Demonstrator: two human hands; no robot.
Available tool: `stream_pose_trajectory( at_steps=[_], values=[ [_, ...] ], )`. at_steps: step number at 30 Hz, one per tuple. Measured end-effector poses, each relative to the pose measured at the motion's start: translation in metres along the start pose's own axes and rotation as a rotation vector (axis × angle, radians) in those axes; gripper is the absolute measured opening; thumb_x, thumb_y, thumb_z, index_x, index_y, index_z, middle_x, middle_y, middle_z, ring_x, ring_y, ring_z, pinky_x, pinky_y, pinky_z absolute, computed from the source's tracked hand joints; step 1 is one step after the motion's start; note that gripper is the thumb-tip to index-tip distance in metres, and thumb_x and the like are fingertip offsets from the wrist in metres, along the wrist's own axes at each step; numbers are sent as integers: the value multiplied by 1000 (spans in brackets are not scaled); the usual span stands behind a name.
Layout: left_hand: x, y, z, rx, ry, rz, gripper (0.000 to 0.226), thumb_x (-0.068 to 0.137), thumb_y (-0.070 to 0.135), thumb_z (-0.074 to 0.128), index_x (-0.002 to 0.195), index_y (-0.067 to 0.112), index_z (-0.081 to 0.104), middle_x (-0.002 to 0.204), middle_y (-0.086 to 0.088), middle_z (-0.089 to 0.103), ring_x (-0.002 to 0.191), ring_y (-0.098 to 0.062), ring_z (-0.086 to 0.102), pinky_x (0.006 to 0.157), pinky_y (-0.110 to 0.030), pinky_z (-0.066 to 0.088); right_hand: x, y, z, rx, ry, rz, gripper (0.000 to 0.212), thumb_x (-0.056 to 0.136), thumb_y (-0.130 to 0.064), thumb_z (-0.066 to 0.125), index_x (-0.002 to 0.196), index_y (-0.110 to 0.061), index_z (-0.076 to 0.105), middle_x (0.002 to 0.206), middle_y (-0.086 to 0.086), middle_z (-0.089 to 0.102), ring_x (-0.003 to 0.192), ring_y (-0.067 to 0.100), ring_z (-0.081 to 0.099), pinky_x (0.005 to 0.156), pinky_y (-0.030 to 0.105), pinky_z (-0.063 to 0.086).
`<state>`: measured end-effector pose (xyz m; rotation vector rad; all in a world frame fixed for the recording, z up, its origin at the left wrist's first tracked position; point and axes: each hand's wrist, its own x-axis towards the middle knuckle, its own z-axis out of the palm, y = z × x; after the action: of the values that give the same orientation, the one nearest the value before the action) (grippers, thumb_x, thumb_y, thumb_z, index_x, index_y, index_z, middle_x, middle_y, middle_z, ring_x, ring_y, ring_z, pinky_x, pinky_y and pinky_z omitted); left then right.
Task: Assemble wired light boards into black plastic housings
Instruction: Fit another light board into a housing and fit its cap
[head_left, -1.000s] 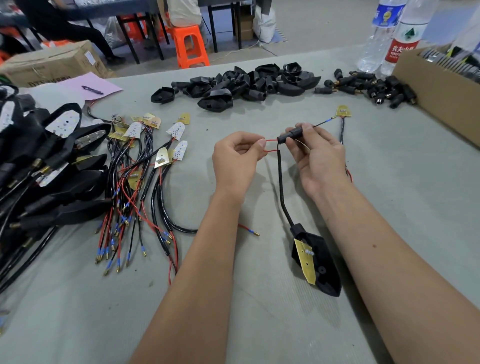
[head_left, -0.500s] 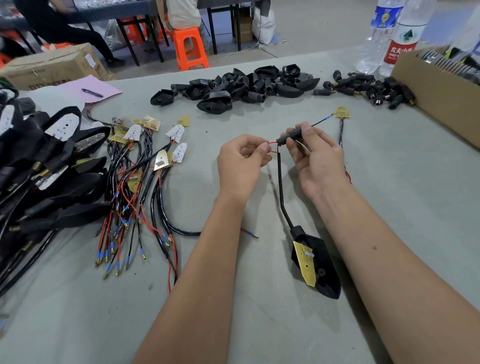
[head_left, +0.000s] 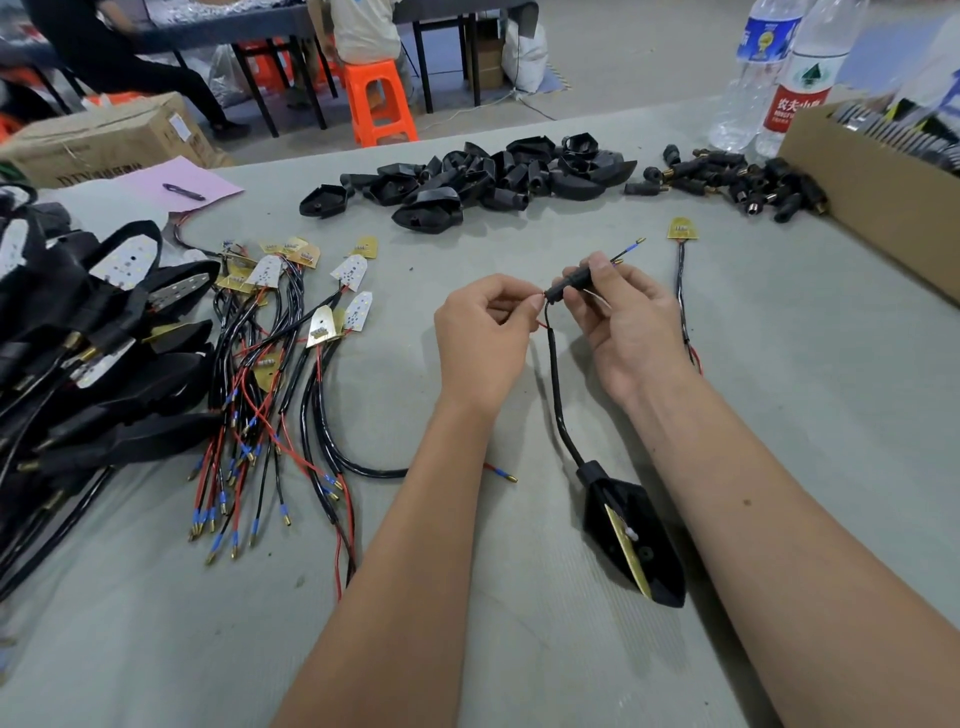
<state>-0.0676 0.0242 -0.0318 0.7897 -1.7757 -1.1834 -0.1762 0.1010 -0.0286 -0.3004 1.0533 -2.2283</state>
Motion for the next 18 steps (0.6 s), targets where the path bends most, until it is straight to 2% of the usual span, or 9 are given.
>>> stream_pose_trajectory(
  at_steps=[3, 6, 10, 14, 18],
  values=[
    [-1, -2, 0, -171, -6, -135, 8, 91, 1, 71, 86, 6, 74, 72, -5, 75, 65, -14, 71, 67, -26, 58, 0, -3, 0, 100, 25, 0, 19, 100, -7, 64, 82, -3, 65, 80, 11, 72, 78, 25, 74, 70, 23, 59],
    [-3, 1, 2, -248, -44, -172, 7, 92, -1, 69, 87, 2, 72, 79, -13, 76, 70, -22, 72, 67, -27, 57, 0, -2, 0, 93, 28, -3, 21, 100, -7, 64, 80, -3, 66, 79, 11, 73, 78, 24, 73, 70, 22, 59],
    [-4, 3, 4, -139, -39, -74, 15, 89, -3, 69, 80, 9, 72, 75, -10, 75, 65, -18, 71, 67, -29, 59, -1, 0, 1, -16, 20, -26, 19, 100, -9, 65, 81, -5, 63, 78, 8, 72, 79, 21, 71, 71, 23, 58],
    [-3, 2, 4, -22, -27, -42, 21, 87, 1, 71, 76, 18, 72, 75, -8, 75, 68, -20, 70, 73, -39, 62, -1, -1, 1, -62, 31, -26, 19, 99, -9, 66, 81, -5, 63, 80, 10, 72, 79, 21, 69, 70, 24, 58],
    [-3, 1, 0, -69, -182, -130, 12, 85, 5, 77, 92, 14, 72, 76, -6, 76, 70, -26, 75, 76, -40, 63, 0, -1, 0, -38, 85, -57, 19, 100, -7, 65, 81, -5, 62, 80, 11, 70, 80, 25, 69, 68, 25, 57]
  ],
)
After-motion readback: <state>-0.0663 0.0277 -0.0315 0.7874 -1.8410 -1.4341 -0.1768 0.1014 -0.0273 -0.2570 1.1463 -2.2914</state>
